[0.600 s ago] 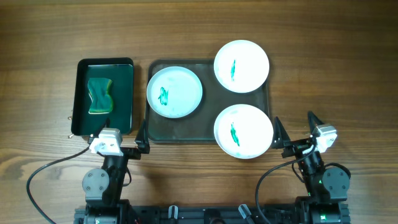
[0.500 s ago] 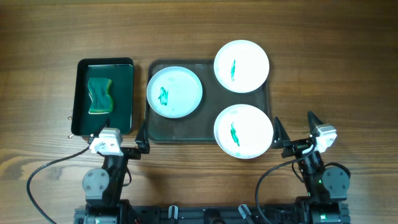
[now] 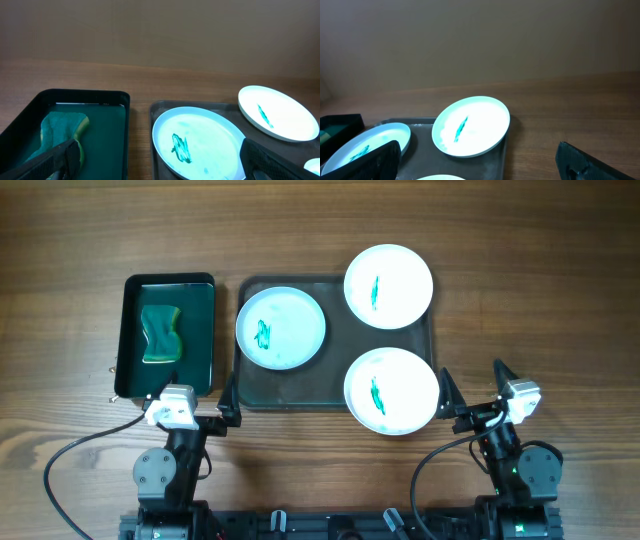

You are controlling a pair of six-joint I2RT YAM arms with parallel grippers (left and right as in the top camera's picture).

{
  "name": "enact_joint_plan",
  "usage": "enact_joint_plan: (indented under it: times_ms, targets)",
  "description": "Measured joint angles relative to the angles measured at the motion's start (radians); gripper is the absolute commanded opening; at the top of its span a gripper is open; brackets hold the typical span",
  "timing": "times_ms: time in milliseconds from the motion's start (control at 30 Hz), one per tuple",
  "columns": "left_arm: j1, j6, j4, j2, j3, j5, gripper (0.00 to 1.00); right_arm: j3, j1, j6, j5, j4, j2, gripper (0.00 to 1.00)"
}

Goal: Clean dirty plates on tray and stack at the side

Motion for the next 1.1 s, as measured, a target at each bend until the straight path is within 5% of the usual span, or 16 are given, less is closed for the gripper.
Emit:
enact_joint_plan:
  times_ms: [800,900,1100]
  targets:
    - [0.0,-0.001,-0.027,0.013,0.011,0.036,1.0,0.005,0.0,0.064,-0.071,-0.008,0.0,1.0]
    - [0.0,-0.01,-0.137,0.096,0.111,0.061,1.0,0.063,0.0,0.071,-0.101,-0.051,0.022,1.0]
    - [0.0,-0.019,-0.459,0.511,0.61,0.076,1.0,0.396,0.0,0.079,-0.137,-0.31,0.326,1.0]
